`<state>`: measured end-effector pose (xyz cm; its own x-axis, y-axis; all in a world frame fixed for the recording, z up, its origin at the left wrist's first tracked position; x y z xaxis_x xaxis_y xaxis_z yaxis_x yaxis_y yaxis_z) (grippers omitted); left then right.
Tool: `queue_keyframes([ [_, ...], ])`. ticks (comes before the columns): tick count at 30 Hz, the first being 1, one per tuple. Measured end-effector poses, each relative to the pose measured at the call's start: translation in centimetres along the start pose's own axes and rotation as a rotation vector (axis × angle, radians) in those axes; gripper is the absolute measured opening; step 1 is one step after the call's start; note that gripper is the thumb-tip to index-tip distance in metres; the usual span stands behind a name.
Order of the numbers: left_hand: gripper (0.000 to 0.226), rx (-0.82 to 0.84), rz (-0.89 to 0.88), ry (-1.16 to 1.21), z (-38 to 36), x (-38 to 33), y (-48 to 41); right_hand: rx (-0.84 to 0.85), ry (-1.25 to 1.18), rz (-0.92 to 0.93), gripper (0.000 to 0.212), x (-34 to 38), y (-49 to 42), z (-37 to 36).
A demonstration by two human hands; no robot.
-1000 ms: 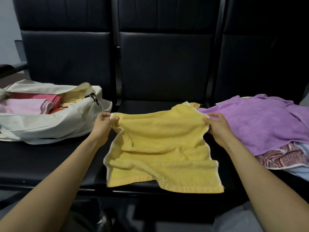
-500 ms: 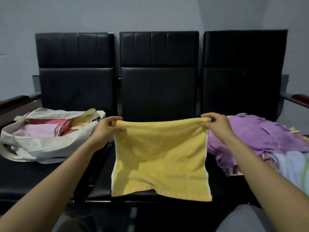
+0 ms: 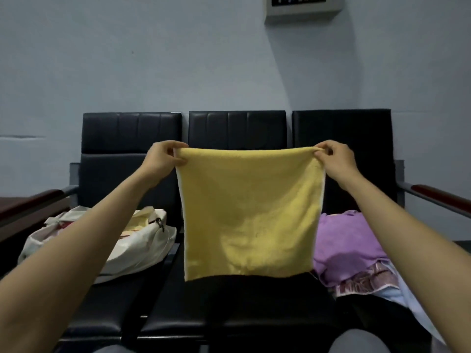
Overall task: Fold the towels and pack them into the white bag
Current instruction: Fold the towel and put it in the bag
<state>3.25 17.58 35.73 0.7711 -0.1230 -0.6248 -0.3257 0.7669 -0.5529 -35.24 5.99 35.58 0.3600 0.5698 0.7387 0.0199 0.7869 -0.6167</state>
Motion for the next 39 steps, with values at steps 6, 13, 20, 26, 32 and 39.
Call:
queue_keyframes([
  [6, 0.027, -0.005, 0.005, -0.057, 1.8, -0.7, 0.2, 0.056, -0.174, -0.101, 0.013, 0.9, 0.4, 0.7],
  [13, 0.013, 0.104, 0.049, -0.026, 1.9, -0.3, 1.9, 0.267, -0.428, -0.429, 0.022, -1.0, 1.8, 0.0],
  [20, 0.024, 0.02, 0.048, 0.001, 2.3, 0.7, 3.4, 0.162, -0.533, -0.337, 0.027, -0.9, 3.6, 0.5],
  [26, 0.024, -0.133, -0.035, -0.096, 3.7, 0.6, 4.0, -0.043, -0.152, 0.04, 0.033, 1.1, 4.6, 2.1],
  [32, 0.016, -0.206, -0.098, -0.153, 5.1, 0.8, 4.7, -0.097, -0.018, 0.202, 0.012, 2.7, 5.4, 2.5],
  [39, 0.011, -0.007, -0.007, 0.017, 3.7, 1.2, 1.3, 0.069, -0.425, -0.135, 0.006, -1.0, 1.9, -0.6],
])
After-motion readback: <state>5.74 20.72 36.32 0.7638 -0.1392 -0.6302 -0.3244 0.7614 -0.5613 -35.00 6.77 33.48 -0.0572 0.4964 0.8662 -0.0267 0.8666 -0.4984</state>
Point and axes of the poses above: each hand's wrist, its own y-axis away from the middle knuckle, its own z-axis out of the back of the hand, x = y × z, the point moved 8 cm from there along -y, towards the middle knuckle, and after that the axes turned 10 degrees about -y, right-handed, at the moved point
